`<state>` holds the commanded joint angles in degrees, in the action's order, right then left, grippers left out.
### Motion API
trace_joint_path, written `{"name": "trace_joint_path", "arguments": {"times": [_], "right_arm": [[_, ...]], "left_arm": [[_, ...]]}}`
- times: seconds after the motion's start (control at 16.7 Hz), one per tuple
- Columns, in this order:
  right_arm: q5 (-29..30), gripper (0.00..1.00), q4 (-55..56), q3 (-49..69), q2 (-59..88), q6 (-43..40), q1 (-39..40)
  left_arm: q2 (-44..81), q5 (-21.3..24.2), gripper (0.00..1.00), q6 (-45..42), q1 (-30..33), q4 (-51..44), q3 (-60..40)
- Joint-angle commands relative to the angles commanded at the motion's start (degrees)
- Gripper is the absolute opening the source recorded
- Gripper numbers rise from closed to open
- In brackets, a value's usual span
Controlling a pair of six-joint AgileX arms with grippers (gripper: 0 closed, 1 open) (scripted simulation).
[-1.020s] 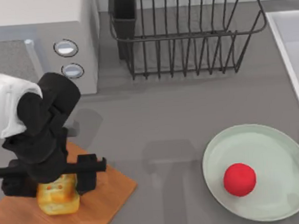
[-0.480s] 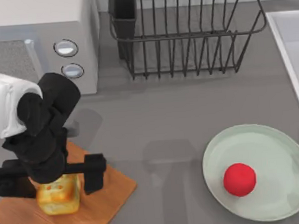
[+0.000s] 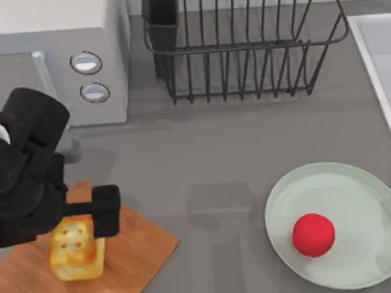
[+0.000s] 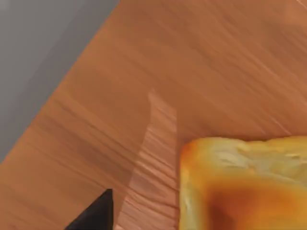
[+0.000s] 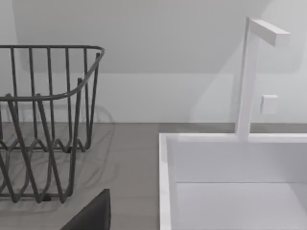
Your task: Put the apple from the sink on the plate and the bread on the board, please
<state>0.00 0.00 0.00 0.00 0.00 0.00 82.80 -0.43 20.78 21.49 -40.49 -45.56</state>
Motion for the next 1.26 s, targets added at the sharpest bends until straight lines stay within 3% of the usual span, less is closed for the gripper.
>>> {"name": "trace_joint_path", "arguments": {"times": [0.84, 1.26], "right_arm": [[0.00, 1.00, 0.00, 0.00, 0.00, 0.00, 0.00], [0.00, 1.00, 0.00, 0.00, 0.00, 0.00, 0.00]], "left_arm": [[-71.71, 0.53, 1.00, -16.89, -17.74, 32.59, 38.78], [-82.80, 0.43, 1.00, -20.78, -21.49, 40.49, 45.56]]}}
